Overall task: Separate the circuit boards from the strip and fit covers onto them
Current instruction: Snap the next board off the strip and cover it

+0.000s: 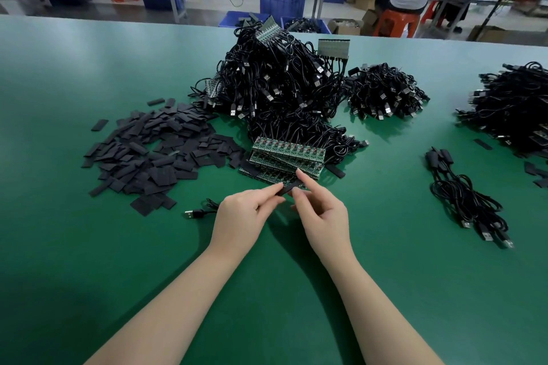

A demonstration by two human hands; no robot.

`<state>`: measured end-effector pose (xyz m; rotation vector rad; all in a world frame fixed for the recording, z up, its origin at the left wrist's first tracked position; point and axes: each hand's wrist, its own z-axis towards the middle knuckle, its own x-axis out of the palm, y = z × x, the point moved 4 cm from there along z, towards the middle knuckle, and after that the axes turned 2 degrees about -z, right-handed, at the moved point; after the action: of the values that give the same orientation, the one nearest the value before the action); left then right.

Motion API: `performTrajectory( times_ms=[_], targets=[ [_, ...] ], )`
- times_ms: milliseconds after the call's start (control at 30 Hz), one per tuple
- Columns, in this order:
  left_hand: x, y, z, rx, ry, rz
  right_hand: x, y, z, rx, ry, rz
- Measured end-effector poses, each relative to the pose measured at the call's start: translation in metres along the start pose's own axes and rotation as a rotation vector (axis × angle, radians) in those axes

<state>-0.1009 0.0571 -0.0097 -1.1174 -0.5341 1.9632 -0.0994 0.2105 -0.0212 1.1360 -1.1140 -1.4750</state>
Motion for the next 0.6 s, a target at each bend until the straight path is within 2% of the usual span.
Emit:
performTrajectory(
  times_ms=[400,600],
  targets=[
    [0.0025,-0.0037,0.0000,0.051,0.020,0.018,0.0026,-0.0010,0.0011,0.042,0.054,0.038],
    [0.0028,-0.0052,0.0008,0.061,0.013,0.030,0.0013,-0.0012,0.0005,0.054,-0.002,0.070]
  ],
)
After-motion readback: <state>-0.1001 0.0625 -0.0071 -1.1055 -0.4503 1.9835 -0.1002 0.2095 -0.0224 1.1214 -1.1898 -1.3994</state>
